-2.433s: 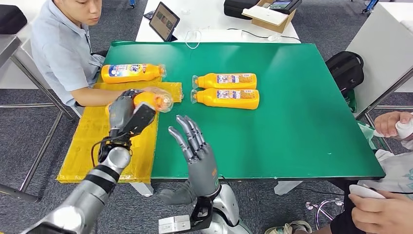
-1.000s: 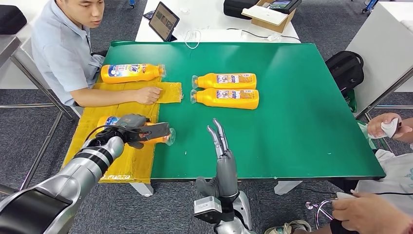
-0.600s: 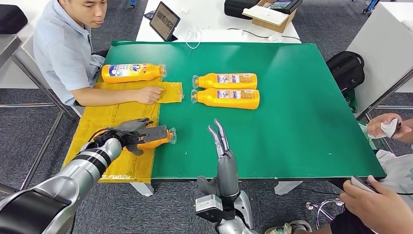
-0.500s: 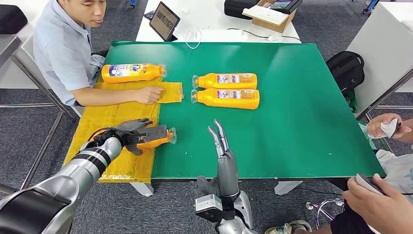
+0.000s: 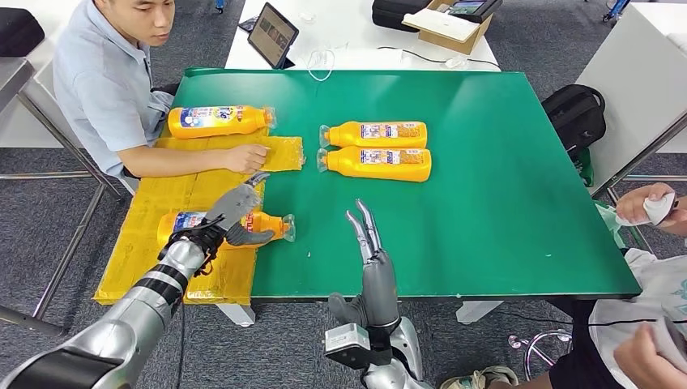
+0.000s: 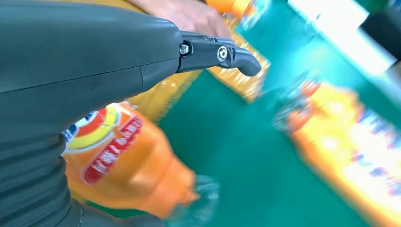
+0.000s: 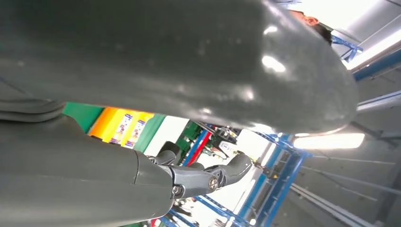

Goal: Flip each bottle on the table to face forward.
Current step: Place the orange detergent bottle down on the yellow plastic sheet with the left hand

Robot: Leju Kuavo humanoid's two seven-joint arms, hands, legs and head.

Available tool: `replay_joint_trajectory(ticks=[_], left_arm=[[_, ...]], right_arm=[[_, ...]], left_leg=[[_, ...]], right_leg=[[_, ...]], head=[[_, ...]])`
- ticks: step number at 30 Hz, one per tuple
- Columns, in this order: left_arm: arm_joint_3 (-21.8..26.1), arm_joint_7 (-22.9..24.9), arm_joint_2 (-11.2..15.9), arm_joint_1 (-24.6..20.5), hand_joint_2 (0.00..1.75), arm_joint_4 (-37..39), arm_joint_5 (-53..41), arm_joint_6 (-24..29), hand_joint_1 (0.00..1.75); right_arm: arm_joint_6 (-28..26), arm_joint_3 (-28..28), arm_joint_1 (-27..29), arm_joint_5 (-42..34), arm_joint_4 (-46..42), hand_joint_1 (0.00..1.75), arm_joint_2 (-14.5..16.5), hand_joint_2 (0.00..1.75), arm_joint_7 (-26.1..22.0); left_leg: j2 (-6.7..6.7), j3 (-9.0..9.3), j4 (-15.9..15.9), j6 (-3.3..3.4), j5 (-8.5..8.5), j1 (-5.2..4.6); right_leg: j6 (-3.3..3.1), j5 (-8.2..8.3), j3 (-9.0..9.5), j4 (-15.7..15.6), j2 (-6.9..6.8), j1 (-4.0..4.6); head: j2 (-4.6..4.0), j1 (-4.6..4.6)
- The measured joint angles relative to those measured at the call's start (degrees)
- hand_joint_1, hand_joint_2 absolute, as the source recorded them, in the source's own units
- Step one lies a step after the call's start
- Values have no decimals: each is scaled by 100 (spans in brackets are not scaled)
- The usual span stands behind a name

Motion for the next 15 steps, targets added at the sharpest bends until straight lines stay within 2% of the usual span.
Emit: replay_joint_trajectory(ticks=[5, 9, 11, 13, 15], left_arm=[[357, -205, -57, 580, 175, -898, 1089, 0, 0], [548, -588, -69, 1105, 175, -1700, 1561, 394, 0], [617, -652, -102, 1441, 175, -2196, 2014, 466, 0], [668, -638, -145, 1867, 175, -2775, 2656, 379, 0], [709, -605, -188, 2367, 175, -3372, 3241, 258, 0]], right_arm=[[0, -105, 132, 523, -250, 0, 86, 0, -2], [0, -224, 210, 771, -396, 0, 116, 0, -2], [0, -330, 275, 744, -472, 0, 122, 87, -2], [0, -447, 360, 323, -567, 0, 81, 175, -2], [3, -575, 475, -263, -695, 0, -48, 175, -1]], left_leg=[[1, 0, 0, 0, 0, 0], [2, 0, -1, 0, 0, 1], [1, 0, -1, -1, -1, 0], [3, 0, -1, -1, -4, -2], [2, -2, -1, 0, -7, -6]], right_leg=[[0, 0, -1, 0, 0, 1], [-1, -1, -2, 0, 0, 1], [-1, -2, -1, -1, 0, 0], [-2, -3, -1, -2, 0, -3], [-1, -4, -5, -5, 0, -8]], head=[[0, -1], [0, -1], [0, -1], [0, 0], [0, 1]])
